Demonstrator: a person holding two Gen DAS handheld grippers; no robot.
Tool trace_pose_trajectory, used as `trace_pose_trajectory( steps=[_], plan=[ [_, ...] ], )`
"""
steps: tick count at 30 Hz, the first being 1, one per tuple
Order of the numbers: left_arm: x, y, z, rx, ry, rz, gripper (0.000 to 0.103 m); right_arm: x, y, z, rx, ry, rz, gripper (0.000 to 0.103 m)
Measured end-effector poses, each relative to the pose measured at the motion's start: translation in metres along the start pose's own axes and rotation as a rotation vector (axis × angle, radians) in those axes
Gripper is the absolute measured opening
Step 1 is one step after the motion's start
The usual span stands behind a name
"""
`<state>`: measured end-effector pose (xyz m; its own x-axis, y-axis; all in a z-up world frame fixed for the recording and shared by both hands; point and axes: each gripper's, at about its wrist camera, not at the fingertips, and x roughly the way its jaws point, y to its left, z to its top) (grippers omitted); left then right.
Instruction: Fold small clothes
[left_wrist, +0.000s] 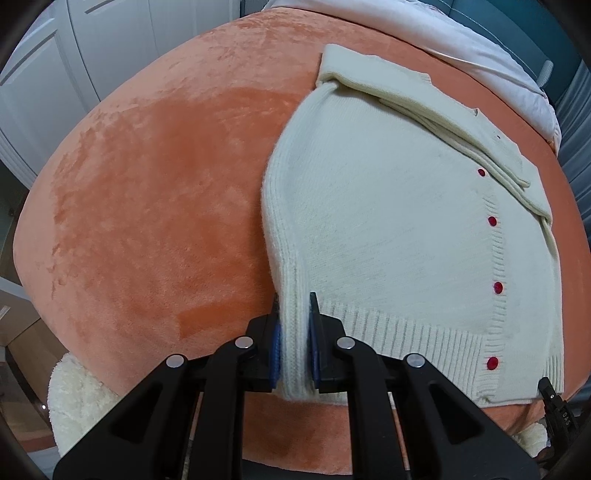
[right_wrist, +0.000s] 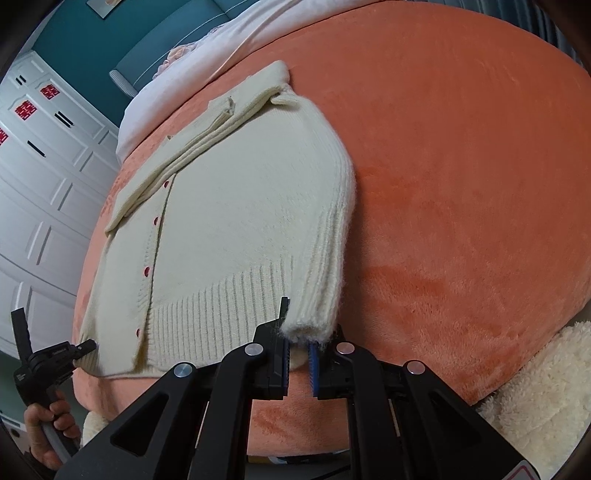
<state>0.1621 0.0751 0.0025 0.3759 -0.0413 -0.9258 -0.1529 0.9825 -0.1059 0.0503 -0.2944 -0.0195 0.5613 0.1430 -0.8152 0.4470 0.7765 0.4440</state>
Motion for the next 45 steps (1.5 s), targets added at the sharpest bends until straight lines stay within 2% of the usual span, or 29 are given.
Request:
trace_pose_trajectory(
  steps=[12,16,17,19,20,21,22,24,27,29,31,32,33,34,35,36,38,45],
  plan=[
    [0.004,-0.001,0.000,0.013,0.001,0.021,0.012,0.001,-0.002,-0.003,0.021,0.003,0.010,0.013],
    [0.006,0.004,0.001,-0.019,0.008,0.007,0.015,0.001,-0.003,-0.003,0.029,0.002,0.011,0.014],
    [0.007,0.007,0.001,-0.034,0.015,0.000,0.021,0.001,-0.003,-0.003,0.030,0.001,0.011,0.014],
    [0.007,0.016,0.000,-0.087,0.018,-0.033,0.048,0.001,-0.003,-0.004,0.035,0.001,0.012,0.015],
    [0.007,0.023,-0.002,-0.129,0.009,-0.060,0.066,0.001,-0.004,-0.004,0.041,0.002,0.010,0.016],
    [0.006,0.031,-0.004,-0.178,-0.009,-0.085,0.071,0.001,-0.005,-0.003,0.049,0.001,0.010,0.021],
    [0.006,0.037,-0.005,-0.212,-0.017,-0.102,0.072,0.002,-0.006,-0.003,0.058,0.002,0.015,0.024],
    [0.011,0.044,-0.005,-0.239,-0.003,-0.130,0.078,0.003,-0.009,-0.001,0.081,0.005,0.033,0.036],
    [0.015,0.041,-0.002,-0.228,-0.006,-0.144,0.087,0.005,-0.007,0.001,0.097,0.005,0.042,0.045],
    [0.018,0.033,0.001,-0.205,0.001,-0.125,0.087,0.008,0.000,0.004,0.078,0.002,0.024,0.047],
    [0.019,0.024,0.004,-0.171,0.019,-0.117,0.078,0.010,0.008,0.007,0.055,0.001,0.014,0.047],
    [0.019,0.020,0.007,-0.151,0.032,-0.140,0.059,0.010,0.012,0.008,0.041,-0.002,0.003,0.041],
    [0.020,0.017,0.008,-0.142,0.057,-0.169,0.044,0.008,0.017,0.009,0.023,-0.009,-0.011,0.028],
    [0.018,0.016,0.009,-0.147,0.072,-0.182,0.039,0.007,0.022,0.010,-0.001,-0.015,-0.033,0.021],
    [0.016,0.015,0.009,-0.151,0.074,-0.185,0.028,0.005,0.027,0.012,-0.028,-0.018,-0.057,0.013],
    [0.012,0.014,0.009,-0.147,0.073,-0.187,0.016,0.003,0.032,0.013,-0.054,-0.016,-0.083,0.011],
    [0.006,0.012,0.009,-0.126,0.068,-0.182,0.010,-0.003,0.043,0.015,-0.107,-0.020,-0.124,0.010],
    [-0.008,0.002,0.010,-0.092,0.053,-0.180,0.009,-0.024,0.082,0.018,-0.275,-0.061,-0.227,0.008]
  ],
)
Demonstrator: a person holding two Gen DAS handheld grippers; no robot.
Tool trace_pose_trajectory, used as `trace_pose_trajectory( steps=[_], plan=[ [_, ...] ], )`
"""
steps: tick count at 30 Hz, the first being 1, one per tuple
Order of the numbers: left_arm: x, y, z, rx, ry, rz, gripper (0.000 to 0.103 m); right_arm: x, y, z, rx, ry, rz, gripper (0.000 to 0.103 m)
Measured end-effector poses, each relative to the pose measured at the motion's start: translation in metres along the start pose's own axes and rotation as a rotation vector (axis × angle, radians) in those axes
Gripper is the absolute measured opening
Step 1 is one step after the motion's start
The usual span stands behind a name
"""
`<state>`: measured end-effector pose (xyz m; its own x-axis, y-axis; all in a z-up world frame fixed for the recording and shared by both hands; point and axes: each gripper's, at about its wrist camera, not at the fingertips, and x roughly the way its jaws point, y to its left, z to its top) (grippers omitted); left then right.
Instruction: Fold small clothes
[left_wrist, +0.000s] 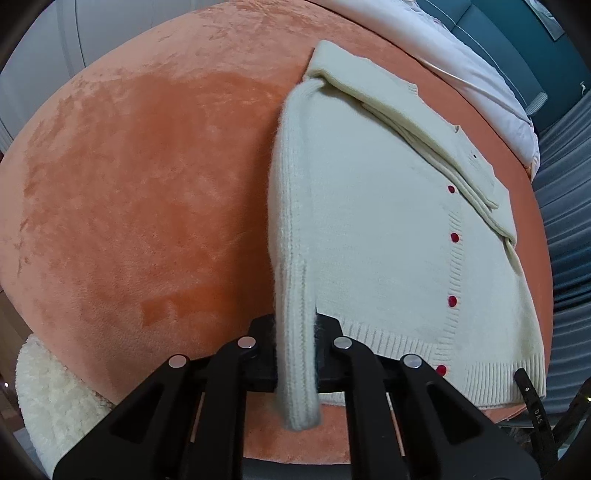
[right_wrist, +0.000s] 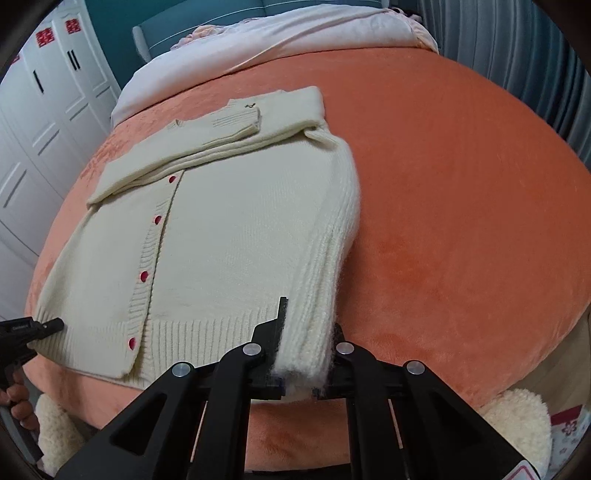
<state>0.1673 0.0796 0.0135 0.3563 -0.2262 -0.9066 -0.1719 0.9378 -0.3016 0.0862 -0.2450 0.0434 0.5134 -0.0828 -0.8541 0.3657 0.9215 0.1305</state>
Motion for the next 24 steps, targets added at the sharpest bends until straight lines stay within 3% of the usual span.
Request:
trace_pose_trajectory(
  steps=[15,24],
  plan=[
    [-0.028,-0.010,-0.006,0.031,-0.022,-0.013,0.008,-0.032,0.005,0.000,-0.051,-0.037,-0.010,0.007],
    [-0.039,-0.007,-0.014,0.040,-0.007,-0.044,0.008,-0.043,-0.003,-0.003,-0.046,-0.022,0.032,0.007]
  ],
)
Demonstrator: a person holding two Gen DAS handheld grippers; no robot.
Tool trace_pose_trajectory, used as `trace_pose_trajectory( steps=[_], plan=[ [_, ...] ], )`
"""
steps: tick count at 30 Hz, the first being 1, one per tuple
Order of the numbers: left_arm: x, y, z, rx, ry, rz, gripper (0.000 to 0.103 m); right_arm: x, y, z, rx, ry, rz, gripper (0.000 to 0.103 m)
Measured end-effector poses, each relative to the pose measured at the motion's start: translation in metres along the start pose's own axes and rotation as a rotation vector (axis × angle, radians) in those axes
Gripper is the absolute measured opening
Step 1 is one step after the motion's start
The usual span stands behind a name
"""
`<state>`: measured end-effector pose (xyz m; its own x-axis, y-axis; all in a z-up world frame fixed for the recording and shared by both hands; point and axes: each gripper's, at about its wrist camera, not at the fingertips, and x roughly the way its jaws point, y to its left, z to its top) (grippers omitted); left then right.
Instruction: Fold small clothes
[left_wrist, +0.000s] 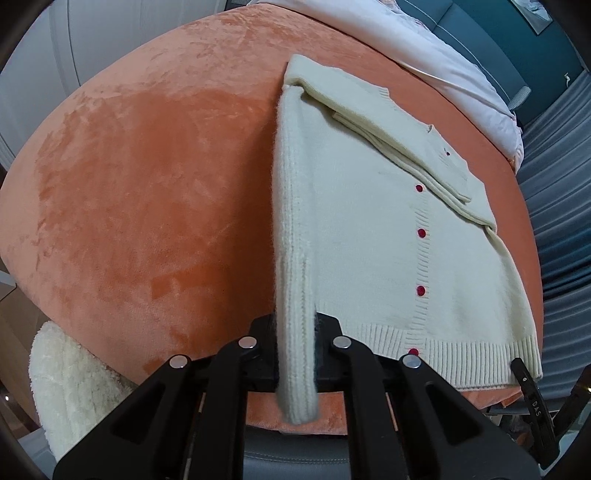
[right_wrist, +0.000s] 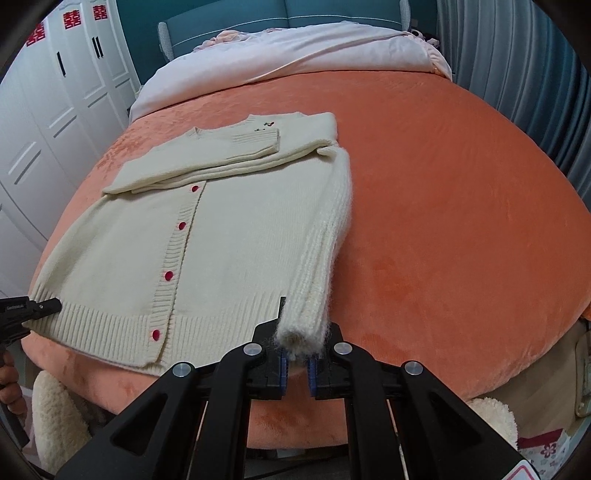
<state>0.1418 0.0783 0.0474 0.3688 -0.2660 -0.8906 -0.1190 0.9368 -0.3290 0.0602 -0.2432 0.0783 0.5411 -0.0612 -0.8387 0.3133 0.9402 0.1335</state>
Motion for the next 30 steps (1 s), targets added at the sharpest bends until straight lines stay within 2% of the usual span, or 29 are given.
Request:
trace_pose_trajectory(
  steps=[4,9,12,15,19,21,23,24,27,30],
  plan=[
    [-0.012,0.010,-0.013,0.013,0.018,-0.016,0.008,-0.010,-0.008,-0.007,-0.014,0.029,0.035,0.007],
    [-0.028,0.031,-0.045,0.021,0.063,-0.025,0.008,-0.023,-0.016,-0.034,-0.104,0.097,0.017,0.007],
    [-0.039,0.039,-0.070,0.072,0.103,0.002,0.008,-0.033,-0.015,-0.059,-0.173,0.150,0.028,0.007],
    [-0.055,0.047,-0.101,0.128,0.155,0.031,0.008,-0.048,-0.010,-0.097,-0.300,0.211,0.048,0.007],
    [-0.086,0.063,-0.140,0.161,0.237,0.048,0.008,-0.086,-0.012,-0.146,-0.422,0.302,0.239,0.007],
    [-0.108,0.070,-0.150,0.119,0.262,0.018,0.008,-0.110,-0.017,-0.154,-0.417,0.331,0.358,0.007],
    [-0.130,0.069,-0.141,0.067,0.236,-0.037,0.008,-0.130,-0.023,-0.139,-0.345,0.318,0.451,0.007],
    [-0.141,0.064,-0.128,0.059,0.186,-0.060,0.008,-0.137,-0.026,-0.124,-0.318,0.285,0.477,0.007],
    [-0.157,0.039,-0.069,0.071,0.004,-0.141,0.008,-0.140,-0.035,-0.058,-0.200,0.102,0.530,0.007],
    [-0.133,0.016,-0.005,0.047,-0.117,-0.171,0.009,-0.104,-0.042,0.008,-0.065,-0.066,0.503,0.007]
  ],
)
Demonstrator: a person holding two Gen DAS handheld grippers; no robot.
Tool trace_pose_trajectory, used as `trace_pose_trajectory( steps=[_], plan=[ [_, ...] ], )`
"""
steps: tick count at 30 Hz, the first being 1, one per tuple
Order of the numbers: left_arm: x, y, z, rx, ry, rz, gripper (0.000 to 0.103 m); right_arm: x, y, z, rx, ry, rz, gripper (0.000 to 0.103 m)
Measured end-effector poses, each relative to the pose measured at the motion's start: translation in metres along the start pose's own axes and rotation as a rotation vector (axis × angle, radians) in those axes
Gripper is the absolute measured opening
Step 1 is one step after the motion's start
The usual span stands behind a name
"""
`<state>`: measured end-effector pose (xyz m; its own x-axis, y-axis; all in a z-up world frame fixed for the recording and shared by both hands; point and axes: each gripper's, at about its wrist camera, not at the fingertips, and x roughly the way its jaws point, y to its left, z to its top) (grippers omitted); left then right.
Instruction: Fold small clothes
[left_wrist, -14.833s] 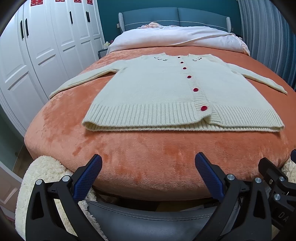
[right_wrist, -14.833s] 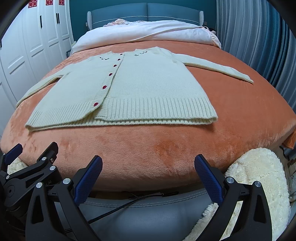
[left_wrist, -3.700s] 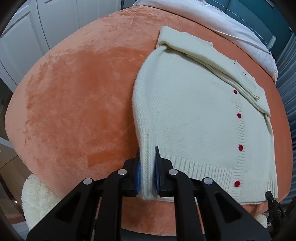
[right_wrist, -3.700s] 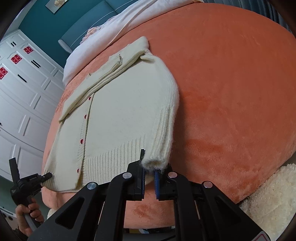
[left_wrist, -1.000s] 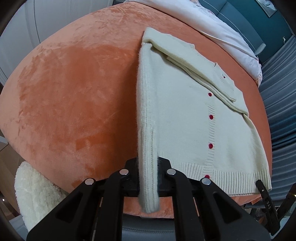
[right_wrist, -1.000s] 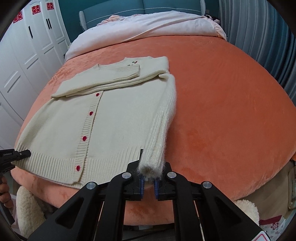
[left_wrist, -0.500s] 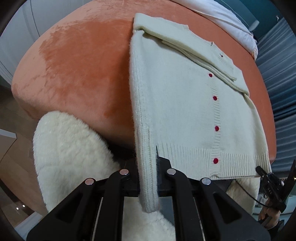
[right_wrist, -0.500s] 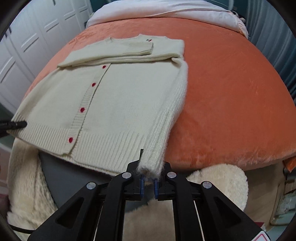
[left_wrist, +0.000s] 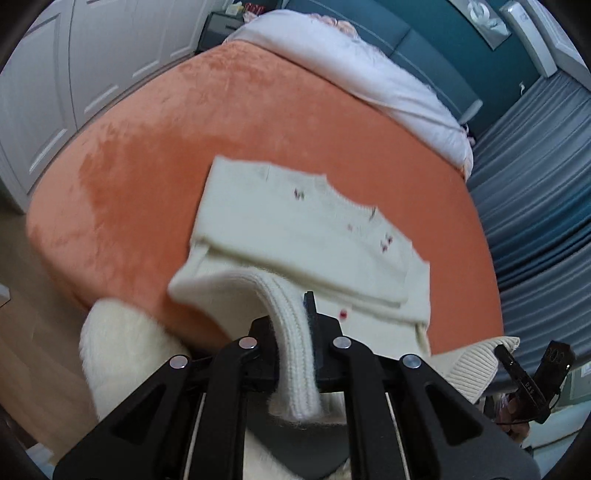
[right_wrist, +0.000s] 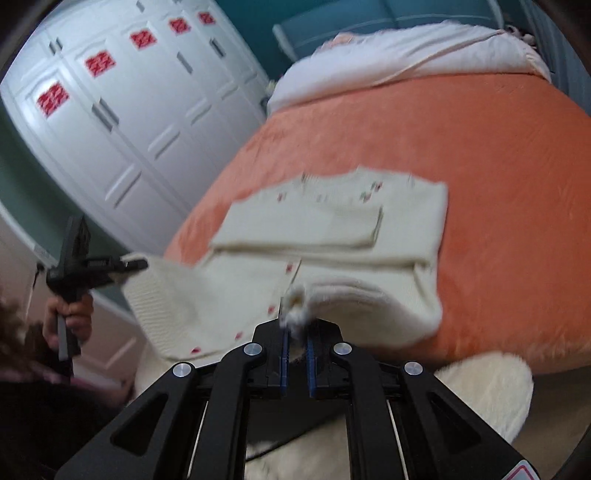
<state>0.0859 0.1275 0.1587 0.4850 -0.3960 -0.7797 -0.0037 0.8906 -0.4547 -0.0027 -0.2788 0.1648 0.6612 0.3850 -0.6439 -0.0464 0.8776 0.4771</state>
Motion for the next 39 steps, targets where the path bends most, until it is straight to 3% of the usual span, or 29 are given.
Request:
trace_pose_trajectory(
  steps=[4,5,7,8,10,11,12,16,20,23,25,26,27,28,29,33,36,39],
  plan=[
    [0.081,0.007,0.061,-0.076,-0.085,0.048,0.018,0.073,-0.051,0.052,0.176,-0.166,-0.122,0.016],
    [0.099,0.015,0.066,-0.089,-0.081,0.092,0.031,0.085,-0.063,0.055,0.244,-0.186,-0.170,0.026],
    [0.120,0.030,0.067,-0.131,-0.059,0.244,0.036,0.098,-0.078,0.053,0.343,-0.193,-0.213,0.030],
    [0.122,0.035,0.064,-0.138,-0.062,0.250,0.036,0.099,-0.079,0.048,0.362,-0.200,-0.214,0.030],
    [0.113,0.041,0.053,-0.130,-0.083,0.200,0.049,0.097,-0.074,0.033,0.345,-0.200,-0.227,0.038],
    [0.108,0.042,0.046,-0.111,-0.100,0.186,0.066,0.097,-0.071,0.027,0.315,-0.190,-0.250,0.049],
    [0.104,0.041,0.038,-0.081,-0.117,0.189,0.077,0.098,-0.068,0.020,0.283,-0.178,-0.278,0.056],
    [0.123,0.029,0.035,0.080,-0.087,0.252,0.077,0.115,-0.075,0.004,0.244,-0.108,-0.342,0.056],
    [0.160,0.032,0.046,0.066,-0.014,0.242,0.077,0.119,-0.098,-0.003,0.319,-0.098,-0.332,0.063],
    [0.177,0.034,0.055,0.021,-0.002,0.210,0.076,0.147,-0.104,0.008,0.312,-0.043,-0.345,0.064],
    [0.186,0.032,0.058,0.038,0.029,0.189,0.056,0.165,-0.106,0.011,0.290,0.000,-0.349,0.064],
    [0.189,0.030,0.059,0.054,0.047,0.187,0.029,0.171,-0.104,0.010,0.277,0.017,-0.337,0.058],
    [0.188,0.028,0.059,0.066,0.060,0.186,0.007,0.174,-0.101,0.009,0.255,0.036,-0.341,0.033],
    [0.182,0.027,0.058,0.068,0.054,0.165,0.007,0.176,-0.095,0.009,0.223,0.053,-0.351,0.016],
    [0.170,0.024,0.056,0.075,0.025,0.137,0.007,0.172,-0.086,0.008,0.183,0.047,-0.342,0.012],
    [0.087,0.004,0.051,0.115,-0.126,0.032,0.007,0.115,-0.039,0.012,0.082,-0.126,-0.234,0.010],
    [0.015,-0.014,0.054,0.102,-0.255,-0.063,0.006,0.047,-0.003,0.028,0.039,-0.316,-0.133,0.010],
    [-0.027,-0.030,0.070,0.129,-0.379,-0.066,0.007,0.000,0.016,0.049,-0.001,-0.485,-0.097,0.010]
  ],
)
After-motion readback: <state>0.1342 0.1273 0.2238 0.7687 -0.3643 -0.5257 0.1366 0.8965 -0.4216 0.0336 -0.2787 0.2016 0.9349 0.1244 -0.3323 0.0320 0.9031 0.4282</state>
